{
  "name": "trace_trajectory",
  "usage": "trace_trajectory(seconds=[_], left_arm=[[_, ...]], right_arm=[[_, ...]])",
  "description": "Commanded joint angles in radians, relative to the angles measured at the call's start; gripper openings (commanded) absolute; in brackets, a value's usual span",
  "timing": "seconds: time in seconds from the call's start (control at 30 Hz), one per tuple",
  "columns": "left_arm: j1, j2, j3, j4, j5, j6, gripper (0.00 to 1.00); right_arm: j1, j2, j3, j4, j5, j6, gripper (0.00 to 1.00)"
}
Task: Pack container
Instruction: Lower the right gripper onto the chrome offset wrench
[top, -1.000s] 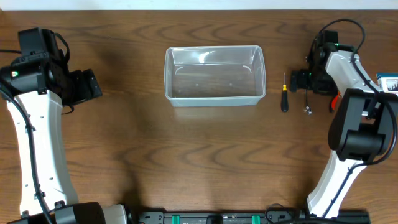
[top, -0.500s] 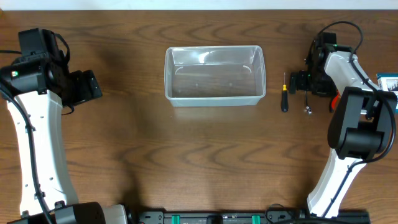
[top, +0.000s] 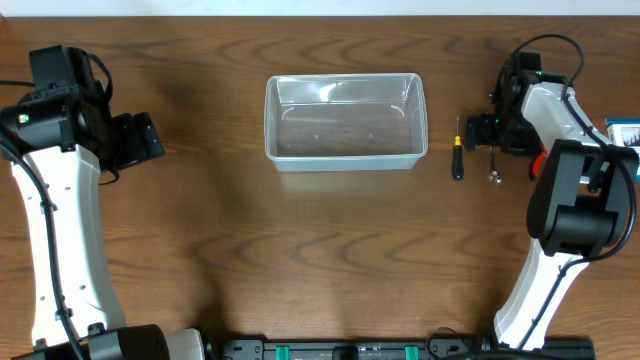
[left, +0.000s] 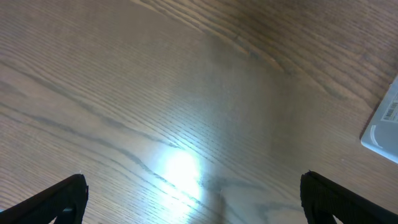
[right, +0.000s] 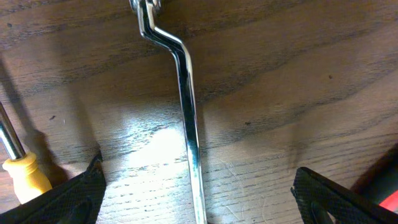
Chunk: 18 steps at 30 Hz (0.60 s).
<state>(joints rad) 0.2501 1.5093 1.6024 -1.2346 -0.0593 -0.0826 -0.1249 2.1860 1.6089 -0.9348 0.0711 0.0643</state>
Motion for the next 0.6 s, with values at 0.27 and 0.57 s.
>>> trace_trajectory(seconds=[0.27,0.57], left_arm=[[0.004,-0.010,0.023,-0.007,-0.001,-0.005,0.98],[0.004,-0.010,0.023,-0.007,-0.002,-0.005,0.98]], right_arm=[[0.003,0.026,0.007,0.000,-0.001,0.010,0.77],[0.003,0.026,0.007,0.000,-0.001,0.010,0.62]])
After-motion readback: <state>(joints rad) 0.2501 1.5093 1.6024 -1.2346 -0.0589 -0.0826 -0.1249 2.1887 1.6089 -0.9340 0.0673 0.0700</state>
